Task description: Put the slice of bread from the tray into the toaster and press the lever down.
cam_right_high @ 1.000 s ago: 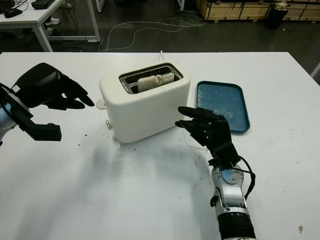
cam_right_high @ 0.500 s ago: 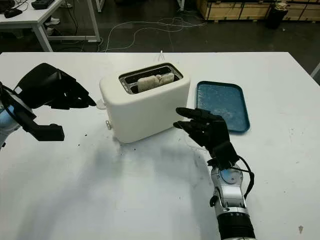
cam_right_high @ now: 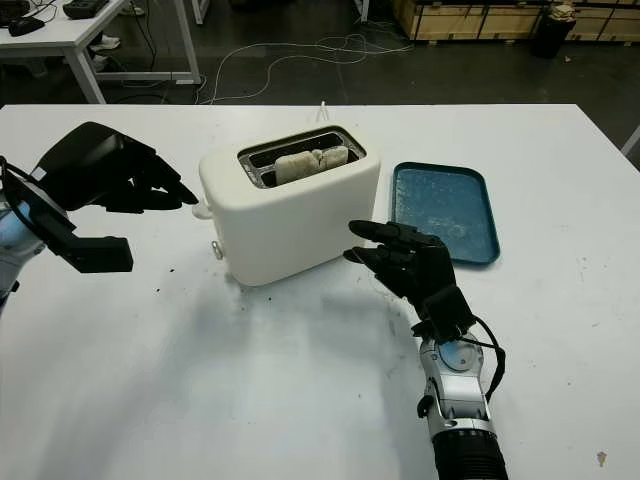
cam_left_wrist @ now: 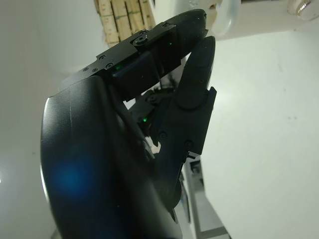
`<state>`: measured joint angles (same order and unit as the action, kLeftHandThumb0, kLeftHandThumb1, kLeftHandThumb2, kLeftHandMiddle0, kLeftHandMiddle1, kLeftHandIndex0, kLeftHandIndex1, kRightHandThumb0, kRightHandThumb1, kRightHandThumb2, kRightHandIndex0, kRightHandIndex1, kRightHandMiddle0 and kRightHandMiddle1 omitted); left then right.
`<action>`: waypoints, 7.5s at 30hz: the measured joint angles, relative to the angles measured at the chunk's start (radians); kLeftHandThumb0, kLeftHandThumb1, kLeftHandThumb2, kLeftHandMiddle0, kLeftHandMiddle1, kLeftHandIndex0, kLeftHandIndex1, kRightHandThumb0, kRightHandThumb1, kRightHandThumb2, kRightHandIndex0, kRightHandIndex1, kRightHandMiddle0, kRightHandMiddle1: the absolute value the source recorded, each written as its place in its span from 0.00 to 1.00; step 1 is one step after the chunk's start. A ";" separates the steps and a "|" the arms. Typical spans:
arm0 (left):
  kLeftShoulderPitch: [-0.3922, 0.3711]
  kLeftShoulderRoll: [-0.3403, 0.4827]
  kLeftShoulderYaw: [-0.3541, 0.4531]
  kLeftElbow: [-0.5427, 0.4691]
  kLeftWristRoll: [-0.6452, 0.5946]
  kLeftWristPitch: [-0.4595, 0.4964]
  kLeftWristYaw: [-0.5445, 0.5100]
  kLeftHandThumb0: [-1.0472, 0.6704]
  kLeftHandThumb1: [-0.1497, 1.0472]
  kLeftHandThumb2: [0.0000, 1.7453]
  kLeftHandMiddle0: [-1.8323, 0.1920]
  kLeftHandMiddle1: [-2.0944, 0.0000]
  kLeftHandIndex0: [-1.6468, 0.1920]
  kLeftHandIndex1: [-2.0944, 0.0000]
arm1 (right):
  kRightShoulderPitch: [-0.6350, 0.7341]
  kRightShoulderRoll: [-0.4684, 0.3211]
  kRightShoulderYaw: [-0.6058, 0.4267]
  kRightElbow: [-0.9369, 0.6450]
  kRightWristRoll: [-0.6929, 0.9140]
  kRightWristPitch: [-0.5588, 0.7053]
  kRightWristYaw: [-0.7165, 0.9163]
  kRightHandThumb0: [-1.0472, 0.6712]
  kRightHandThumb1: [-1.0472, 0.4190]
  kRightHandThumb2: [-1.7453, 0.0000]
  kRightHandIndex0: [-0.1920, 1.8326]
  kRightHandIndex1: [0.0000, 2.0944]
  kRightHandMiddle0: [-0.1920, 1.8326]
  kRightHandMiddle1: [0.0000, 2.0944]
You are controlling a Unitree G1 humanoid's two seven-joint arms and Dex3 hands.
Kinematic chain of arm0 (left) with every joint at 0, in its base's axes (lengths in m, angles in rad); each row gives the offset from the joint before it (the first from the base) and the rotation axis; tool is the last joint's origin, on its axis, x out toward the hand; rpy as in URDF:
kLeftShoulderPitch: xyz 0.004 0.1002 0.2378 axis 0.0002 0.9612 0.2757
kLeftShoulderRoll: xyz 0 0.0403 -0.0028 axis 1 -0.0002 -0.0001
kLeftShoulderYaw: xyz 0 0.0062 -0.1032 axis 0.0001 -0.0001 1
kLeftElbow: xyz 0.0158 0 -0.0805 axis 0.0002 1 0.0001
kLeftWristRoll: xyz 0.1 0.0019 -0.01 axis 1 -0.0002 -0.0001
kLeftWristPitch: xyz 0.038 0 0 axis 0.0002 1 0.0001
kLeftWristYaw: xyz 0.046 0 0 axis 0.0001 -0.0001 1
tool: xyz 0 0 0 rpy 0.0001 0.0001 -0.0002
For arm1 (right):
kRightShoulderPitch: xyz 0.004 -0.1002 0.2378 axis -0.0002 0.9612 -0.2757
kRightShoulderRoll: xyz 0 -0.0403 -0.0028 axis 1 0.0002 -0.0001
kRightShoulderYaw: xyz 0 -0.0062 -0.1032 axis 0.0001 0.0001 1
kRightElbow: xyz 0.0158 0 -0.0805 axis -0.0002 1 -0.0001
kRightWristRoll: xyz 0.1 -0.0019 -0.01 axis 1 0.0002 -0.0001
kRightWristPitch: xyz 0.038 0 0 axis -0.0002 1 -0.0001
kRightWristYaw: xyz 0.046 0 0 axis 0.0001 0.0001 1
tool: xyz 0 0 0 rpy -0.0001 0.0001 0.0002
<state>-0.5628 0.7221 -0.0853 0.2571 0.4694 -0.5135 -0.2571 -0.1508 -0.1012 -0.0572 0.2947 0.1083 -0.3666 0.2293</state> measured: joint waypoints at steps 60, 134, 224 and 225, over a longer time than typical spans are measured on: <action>-0.045 -0.025 -0.049 0.156 -0.005 -0.053 0.005 0.45 0.87 0.00 0.46 0.31 0.20 1.00 | 0.010 0.005 -0.004 0.000 0.010 -0.002 0.080 0.35 0.12 1.00 0.70 0.06 0.64 0.00; 0.038 -0.214 -0.249 0.278 0.081 0.131 0.442 0.51 0.87 0.03 0.48 0.43 0.24 0.99 | 0.010 0.004 -0.007 0.050 0.031 -0.027 0.104 0.36 0.12 1.00 0.71 0.05 0.66 0.00; 0.177 -0.170 -0.140 -0.159 0.192 0.422 0.303 0.52 0.86 0.00 0.46 0.42 0.25 0.94 | 0.010 -0.004 0.014 0.040 0.038 -0.003 0.146 0.35 0.13 1.00 0.73 0.03 0.67 0.00; 0.169 -0.168 -0.132 -0.161 0.192 0.418 0.303 0.52 0.86 0.00 0.46 0.42 0.25 0.94 | 0.010 -0.004 0.014 0.039 0.038 -0.001 0.146 0.35 0.13 1.00 0.74 0.03 0.67 0.00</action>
<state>-0.3934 0.5537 -0.2177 0.0963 0.6610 -0.0959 0.0455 -0.1406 -0.1051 -0.0435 0.3340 0.1467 -0.3679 0.3753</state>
